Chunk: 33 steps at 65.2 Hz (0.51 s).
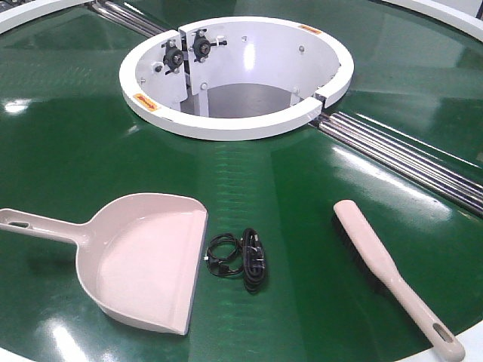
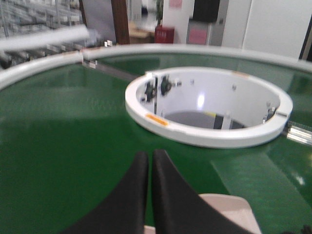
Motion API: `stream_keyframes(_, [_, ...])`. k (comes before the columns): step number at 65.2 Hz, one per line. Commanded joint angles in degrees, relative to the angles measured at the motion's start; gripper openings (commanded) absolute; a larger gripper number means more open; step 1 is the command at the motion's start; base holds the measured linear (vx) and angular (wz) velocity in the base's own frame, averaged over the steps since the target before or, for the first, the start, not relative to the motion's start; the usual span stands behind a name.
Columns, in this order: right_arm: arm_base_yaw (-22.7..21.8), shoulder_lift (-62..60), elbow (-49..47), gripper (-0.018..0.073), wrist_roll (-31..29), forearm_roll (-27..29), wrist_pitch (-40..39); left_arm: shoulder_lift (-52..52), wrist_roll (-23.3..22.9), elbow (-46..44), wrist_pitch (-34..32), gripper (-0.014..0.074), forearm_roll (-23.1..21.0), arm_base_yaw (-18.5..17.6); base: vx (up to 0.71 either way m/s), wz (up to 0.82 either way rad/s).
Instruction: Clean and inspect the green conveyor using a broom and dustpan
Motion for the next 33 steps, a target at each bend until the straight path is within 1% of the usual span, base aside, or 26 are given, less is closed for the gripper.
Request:
stream_keyframes(1, [-0.2, -0.6, 0.2, -0.0008, -0.2, -0.5, -4.0, 3.3, 0.1, -2.2, -3.4, -0.0006, -0.2, 0.1, 0.00, 0.00])
stream_keyframes(16, [-0.2, -0.6, 0.2, -0.0008, -0.2, -0.5, -4.0, 7.3, -0.1, -2.2, -1.8, -0.0003, -0.2, 0.1, 0.00, 0.00])
stream_keyframes(23, [-0.2, -0.6, 0.2, -0.0008, -0.2, -0.5, -4.1, 8.1, -1.7, -2.2, -1.5, 0.0012, -0.2, 0.1, 0.00, 0.00])
stream_keyframes(29, [-0.2, -0.6, 0.2, -0.0008, -0.2, -0.5, -4.1, 9.4, -1.5, -2.2, -1.1, 0.0055, -0.2, 0.1, 0.00, 0.00])
stream_keyframes(33, [-0.2, -0.6, 0.2, -0.0008, -0.2, -0.5, -4.1, 10.4, -1.5, -2.2, -0.1, 0.0112, -0.1, 0.1, 0.00, 0.00])
